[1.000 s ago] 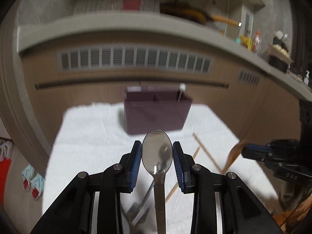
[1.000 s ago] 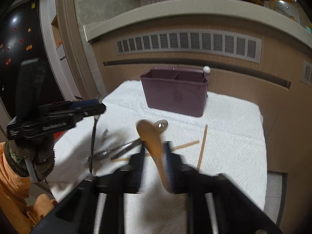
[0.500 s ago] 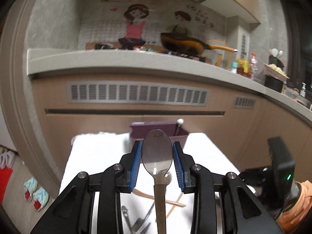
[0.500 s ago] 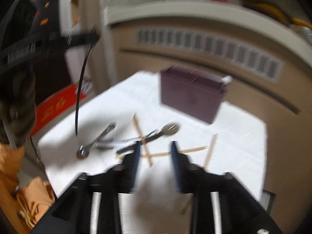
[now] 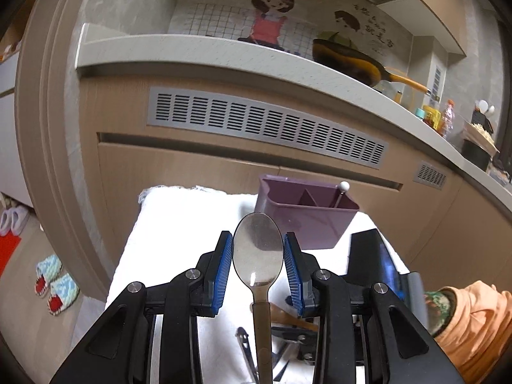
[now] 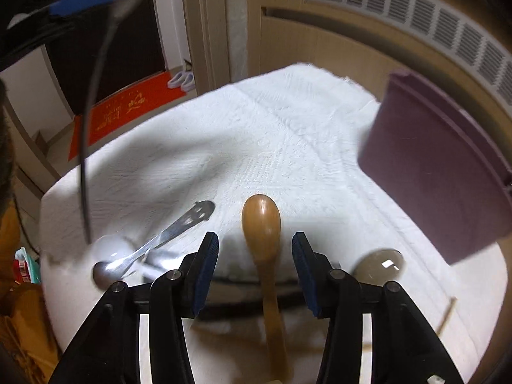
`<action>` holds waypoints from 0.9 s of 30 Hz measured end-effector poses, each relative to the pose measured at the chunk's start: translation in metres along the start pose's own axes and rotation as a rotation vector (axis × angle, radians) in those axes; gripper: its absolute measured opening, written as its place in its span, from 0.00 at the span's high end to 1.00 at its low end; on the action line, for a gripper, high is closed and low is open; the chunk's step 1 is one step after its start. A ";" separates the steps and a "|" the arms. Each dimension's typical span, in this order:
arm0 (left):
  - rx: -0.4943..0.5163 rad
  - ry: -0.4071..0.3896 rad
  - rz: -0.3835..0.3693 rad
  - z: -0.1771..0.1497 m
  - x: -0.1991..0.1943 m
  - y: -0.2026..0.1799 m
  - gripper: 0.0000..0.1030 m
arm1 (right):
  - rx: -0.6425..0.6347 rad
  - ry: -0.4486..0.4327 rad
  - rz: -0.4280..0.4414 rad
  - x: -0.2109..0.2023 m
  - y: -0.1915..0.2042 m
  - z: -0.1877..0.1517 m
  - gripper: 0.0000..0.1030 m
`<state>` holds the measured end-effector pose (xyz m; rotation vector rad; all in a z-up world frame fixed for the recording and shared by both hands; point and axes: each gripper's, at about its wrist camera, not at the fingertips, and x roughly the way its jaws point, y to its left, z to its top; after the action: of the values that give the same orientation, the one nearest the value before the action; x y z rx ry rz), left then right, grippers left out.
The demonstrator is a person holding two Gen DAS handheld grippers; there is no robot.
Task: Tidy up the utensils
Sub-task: 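Grasp and lift a silver spoon with the left gripper while the right lifts the wooden spoon, then drop the wooden spoon into the purple caddy with the right gripper while the left drops its spoon in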
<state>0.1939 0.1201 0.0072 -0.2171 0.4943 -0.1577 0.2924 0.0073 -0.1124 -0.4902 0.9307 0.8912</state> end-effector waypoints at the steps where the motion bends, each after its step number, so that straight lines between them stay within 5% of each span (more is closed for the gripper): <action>1: -0.005 0.002 0.000 0.000 0.002 0.001 0.68 | 0.000 0.005 -0.002 0.006 -0.001 0.000 0.56; 4: -0.021 0.011 -0.002 -0.003 0.008 0.005 0.68 | -0.002 0.007 -0.009 0.018 -0.001 0.001 0.57; 7: -0.033 0.024 0.000 -0.005 0.012 0.006 0.67 | 0.004 0.002 -0.016 0.018 -0.001 0.004 0.73; 10: -0.032 0.025 0.003 -0.005 0.010 0.002 0.67 | 0.034 -0.036 -0.021 0.003 0.001 0.004 0.73; 19: 0.073 -0.076 0.001 0.002 -0.008 -0.051 0.68 | 0.229 -0.376 -0.067 -0.148 -0.018 -0.025 0.73; 27: 0.184 -0.291 -0.049 0.094 -0.012 -0.111 0.68 | 0.231 -0.678 -0.299 -0.278 -0.042 0.010 0.73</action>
<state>0.2187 0.0314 0.1206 -0.0695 0.1833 -0.2147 0.2506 -0.1316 0.1286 -0.1001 0.3175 0.6007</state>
